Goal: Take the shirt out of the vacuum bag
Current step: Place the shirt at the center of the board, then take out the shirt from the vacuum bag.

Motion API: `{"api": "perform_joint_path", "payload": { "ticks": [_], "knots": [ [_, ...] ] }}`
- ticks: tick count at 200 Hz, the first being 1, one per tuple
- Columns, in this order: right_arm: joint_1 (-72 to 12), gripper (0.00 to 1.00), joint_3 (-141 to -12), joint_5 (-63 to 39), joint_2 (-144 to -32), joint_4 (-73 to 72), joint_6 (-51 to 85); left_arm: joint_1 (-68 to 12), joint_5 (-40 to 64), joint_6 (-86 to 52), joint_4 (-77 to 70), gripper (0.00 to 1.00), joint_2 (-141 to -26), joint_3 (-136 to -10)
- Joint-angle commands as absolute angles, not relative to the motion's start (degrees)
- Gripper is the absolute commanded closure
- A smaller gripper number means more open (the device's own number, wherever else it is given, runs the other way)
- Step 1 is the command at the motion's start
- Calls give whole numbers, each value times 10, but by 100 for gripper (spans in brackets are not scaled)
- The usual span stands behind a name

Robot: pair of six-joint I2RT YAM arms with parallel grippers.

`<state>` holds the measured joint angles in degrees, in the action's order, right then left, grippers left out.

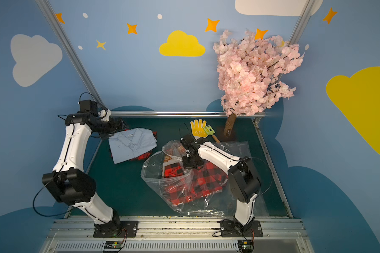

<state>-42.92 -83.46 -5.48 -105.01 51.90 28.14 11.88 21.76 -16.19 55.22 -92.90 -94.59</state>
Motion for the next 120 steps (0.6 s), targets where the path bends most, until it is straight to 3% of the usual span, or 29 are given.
{"api": "perform_joint_path", "payload": {
  "ticks": [1,39,58,100,120],
  "knots": [
    [-437,100,-836,-64,-1029,548,282,117,357,-236,412,0,-829,-806],
    [-447,100,-847,-70,-1025,549,280,48,429,-313,307,2,-712,-616],
    [-453,100,-850,-69,-1020,549,281,-6,399,-315,304,4,-698,-581],
    [-459,100,-846,-63,-994,554,287,-66,388,-357,254,19,-702,-499],
    [-460,100,-844,-58,-981,557,287,-102,390,-371,242,20,-697,-477]
  ]
}}
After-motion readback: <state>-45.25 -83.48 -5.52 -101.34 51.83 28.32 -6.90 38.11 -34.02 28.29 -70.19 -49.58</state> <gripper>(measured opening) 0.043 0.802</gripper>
